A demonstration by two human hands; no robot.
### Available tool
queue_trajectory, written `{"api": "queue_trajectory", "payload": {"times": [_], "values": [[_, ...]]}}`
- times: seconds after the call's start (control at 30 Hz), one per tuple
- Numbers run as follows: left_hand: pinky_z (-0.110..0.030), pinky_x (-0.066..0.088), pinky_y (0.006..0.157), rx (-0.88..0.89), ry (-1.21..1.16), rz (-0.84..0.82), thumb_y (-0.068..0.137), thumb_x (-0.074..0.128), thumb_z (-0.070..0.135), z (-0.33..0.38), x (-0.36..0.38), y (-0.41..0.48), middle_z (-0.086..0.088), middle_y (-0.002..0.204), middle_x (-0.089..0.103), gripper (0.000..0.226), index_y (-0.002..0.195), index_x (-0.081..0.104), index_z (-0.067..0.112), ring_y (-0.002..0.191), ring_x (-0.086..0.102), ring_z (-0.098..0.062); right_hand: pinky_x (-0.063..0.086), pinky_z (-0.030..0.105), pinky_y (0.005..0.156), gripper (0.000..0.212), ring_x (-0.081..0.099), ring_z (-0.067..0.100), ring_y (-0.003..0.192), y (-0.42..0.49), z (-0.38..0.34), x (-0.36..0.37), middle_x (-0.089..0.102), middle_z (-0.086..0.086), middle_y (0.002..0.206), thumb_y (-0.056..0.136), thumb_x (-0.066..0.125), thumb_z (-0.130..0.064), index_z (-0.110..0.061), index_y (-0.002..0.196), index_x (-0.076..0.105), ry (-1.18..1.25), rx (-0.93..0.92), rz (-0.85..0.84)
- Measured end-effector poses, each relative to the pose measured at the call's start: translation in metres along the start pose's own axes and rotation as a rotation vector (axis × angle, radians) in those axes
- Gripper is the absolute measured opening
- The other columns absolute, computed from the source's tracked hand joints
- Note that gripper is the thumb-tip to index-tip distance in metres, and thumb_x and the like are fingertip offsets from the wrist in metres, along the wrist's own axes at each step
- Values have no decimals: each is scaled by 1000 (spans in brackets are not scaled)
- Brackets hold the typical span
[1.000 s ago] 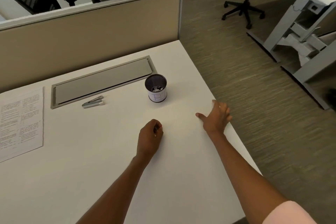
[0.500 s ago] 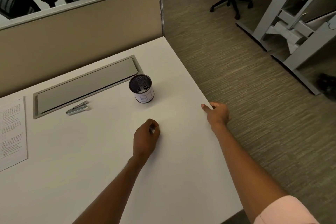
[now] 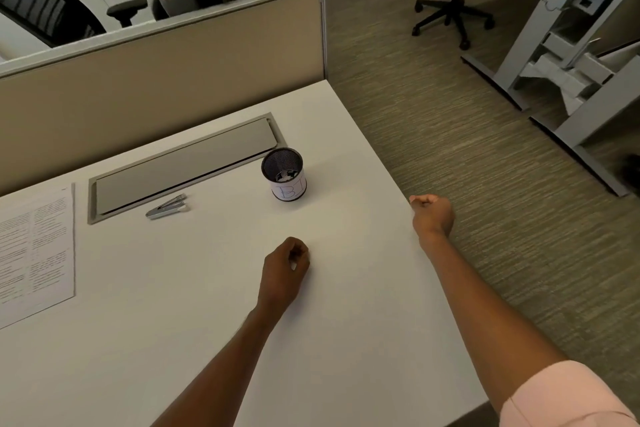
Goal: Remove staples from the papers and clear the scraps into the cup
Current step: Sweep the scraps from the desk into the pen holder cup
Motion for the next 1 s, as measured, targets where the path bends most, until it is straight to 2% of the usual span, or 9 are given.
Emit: {"api": "queue_trajectory", "payload": {"times": [0.13,0.23,0.3,0.37,0.47,0.6,0.77,0.9,1.0], "values": [[-10,45,69,7,-10,-13,95,67,2,3,-3,0,8,81,68,14,89,67,15,73,58,-1,56,29,65,5,67,21,73,-18,-42,16,78,14,86,89,75,-5,-3,86,78,-49,-337,-108],[-10,45,67,-13,-41,9,95,67,2,7,-6,1,7,81,68,14,89,67,15,71,59,-1,64,39,66,5,68,21,64,-45,-90,47,77,11,80,87,75,-3,-4,86,80,34,-469,-329],[-13,48,65,-32,-91,42,97,67,4,10,-8,0,4,83,71,14,89,67,16,69,63,-8,63,33,63,7,69,20,59,-65,-123,65,77,9,77,87,75,-1,-5,85,80,28,-585,-417],[-19,51,64,-36,-127,66,98,67,7,13,-9,-1,2,86,73,15,88,67,18,74,69,-23,61,23,63,7,69,17,59,-81,-151,79,78,8,78,88,75,-2,-5,86,81,-38,-706,-461],[-20,51,63,-27,-133,74,99,67,9,13,-13,-8,6,86,72,16,87,66,20,76,70,-26,61,28,74,8,69,18,72,-93,-176,99,79,10,87,88,75,-2,-6,89,82,-183,-838,-499],[-29,54,66,-38,-130,99,98,66,11,2,-20,-19,9,86,71,19,86,65,25,75,69,-24,62,36,85,12,72,26,85,-94,-187,118,79,15,96,88,73,1,-7,92,81,-364,-884,-534],[-25,51,64,-62,-131,129,98,67,11,-11,-29,-31,8,83,70,19,85,65,25,72,66,-22,60,42,93,15,74,34,96,-95,-194,130,78,18,105,90,71,0,-6,99,82,-502,-901,-578],[-23,50,62,-86,-154,144,98,67,12,-18,-36,-40,13,80,69,21,84,64,27,66,61,-9,62,48,87,21,74,38,92,-96,-196,132,78,20,100,87,64,6,-4,94,82,-532,-957,-535],[-21,49,62,-103,-171,154,98,67,11,-19,-42,-48,18,79,68,22,84,64,28,65,59,-6,62,47,83,23,73,38,89,-103,-195,128,79,20,98,89,61,4,-4,95,81,-513,-1005,-472]]}}
Point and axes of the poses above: each hand's wrist, its own y-axis towards the middle knuckle, its own x-axis out of the palm, z = x × y, the point moved 1 cm from there along y, towards the middle knuckle
